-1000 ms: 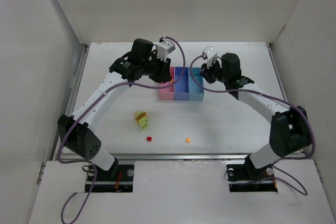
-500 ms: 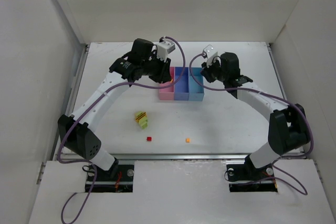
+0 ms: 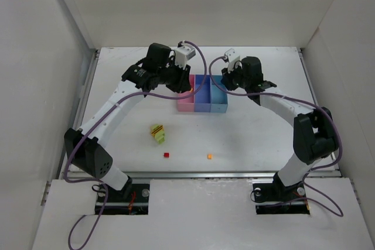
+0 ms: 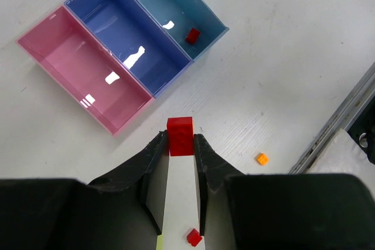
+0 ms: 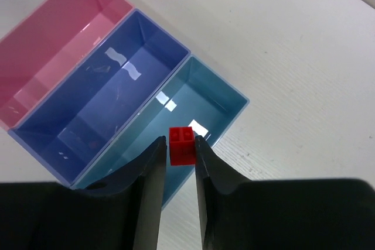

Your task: Sort the legos into containers by color

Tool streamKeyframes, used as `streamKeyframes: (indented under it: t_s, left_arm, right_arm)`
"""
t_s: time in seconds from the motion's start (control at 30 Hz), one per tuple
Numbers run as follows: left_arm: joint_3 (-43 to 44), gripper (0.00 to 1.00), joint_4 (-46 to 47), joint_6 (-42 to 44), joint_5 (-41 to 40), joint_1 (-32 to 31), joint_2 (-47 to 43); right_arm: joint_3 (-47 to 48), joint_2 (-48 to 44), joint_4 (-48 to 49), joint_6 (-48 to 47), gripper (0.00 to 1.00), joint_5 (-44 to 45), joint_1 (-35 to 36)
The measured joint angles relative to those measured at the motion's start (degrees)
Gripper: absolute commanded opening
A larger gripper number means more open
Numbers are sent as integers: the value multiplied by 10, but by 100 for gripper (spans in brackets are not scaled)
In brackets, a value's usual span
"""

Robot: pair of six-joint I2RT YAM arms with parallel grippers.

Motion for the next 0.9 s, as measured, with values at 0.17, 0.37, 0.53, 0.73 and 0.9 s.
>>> streamKeyframes:
  t_s: [0.17, 0.37, 0.53, 0.73, 0.9]
  left_arm:
    - [0, 0, 0, 0, -1, 0, 0]
    - [0, 0, 0, 0, -1, 0, 0]
    - [0, 0, 0, 0, -1, 0, 0]
    - [0, 0, 0, 0, 26, 6, 0]
    - [20, 0, 9, -17, 99, 14, 18]
  right_arm:
    - [1, 1, 0, 4, 43, -12, 0]
    - [2, 6, 0, 4, 45, -17, 0]
    - [2, -2, -4, -2, 44, -38, 0]
    - [-43, -118, 14, -74, 51, -111, 28]
    - [-101, -223, 102, -97, 56, -160, 87]
